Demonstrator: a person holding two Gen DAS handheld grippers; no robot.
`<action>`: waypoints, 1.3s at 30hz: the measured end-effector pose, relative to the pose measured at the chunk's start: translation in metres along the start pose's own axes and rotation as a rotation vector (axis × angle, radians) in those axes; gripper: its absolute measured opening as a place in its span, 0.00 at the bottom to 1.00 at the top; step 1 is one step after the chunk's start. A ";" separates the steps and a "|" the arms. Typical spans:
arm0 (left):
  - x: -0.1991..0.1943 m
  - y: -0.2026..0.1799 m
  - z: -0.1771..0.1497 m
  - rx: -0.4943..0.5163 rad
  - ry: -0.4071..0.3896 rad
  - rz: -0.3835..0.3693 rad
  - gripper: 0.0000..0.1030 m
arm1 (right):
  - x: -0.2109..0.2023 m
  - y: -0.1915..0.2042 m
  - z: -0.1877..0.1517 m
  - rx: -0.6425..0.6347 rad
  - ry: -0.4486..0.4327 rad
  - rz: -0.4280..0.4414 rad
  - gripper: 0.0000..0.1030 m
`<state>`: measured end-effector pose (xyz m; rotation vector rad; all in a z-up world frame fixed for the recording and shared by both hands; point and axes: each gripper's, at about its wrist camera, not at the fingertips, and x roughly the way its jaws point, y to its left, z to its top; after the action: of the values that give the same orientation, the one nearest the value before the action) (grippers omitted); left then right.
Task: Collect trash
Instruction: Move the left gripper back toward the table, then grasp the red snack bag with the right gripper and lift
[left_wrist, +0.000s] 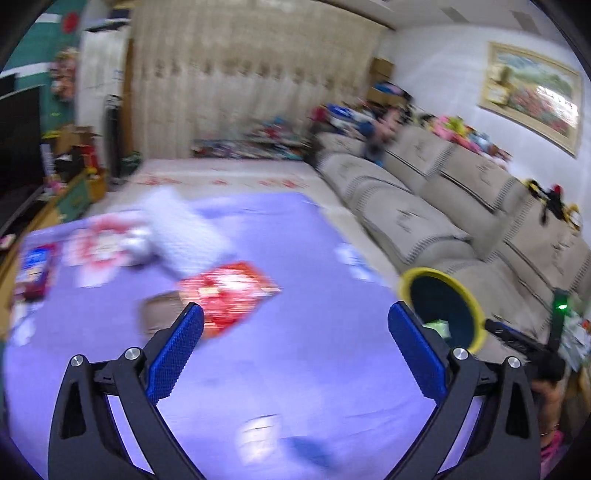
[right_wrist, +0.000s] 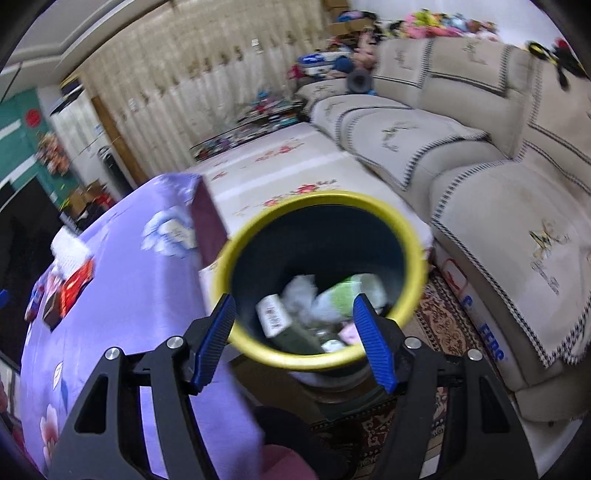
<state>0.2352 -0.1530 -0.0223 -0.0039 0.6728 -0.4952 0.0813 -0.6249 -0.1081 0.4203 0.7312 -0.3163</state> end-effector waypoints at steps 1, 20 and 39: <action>-0.007 0.016 -0.004 -0.010 -0.015 0.031 0.95 | 0.002 0.014 0.001 -0.028 0.006 0.013 0.61; -0.017 0.161 -0.050 -0.183 -0.106 0.214 0.95 | 0.065 0.283 0.016 -0.494 0.143 0.355 0.63; -0.013 0.151 -0.054 -0.193 -0.074 0.200 0.95 | 0.170 0.373 0.005 -0.694 0.294 0.329 0.84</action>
<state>0.2599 -0.0052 -0.0814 -0.1348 0.6388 -0.2358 0.3596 -0.3244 -0.1274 -0.0816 0.9874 0.3183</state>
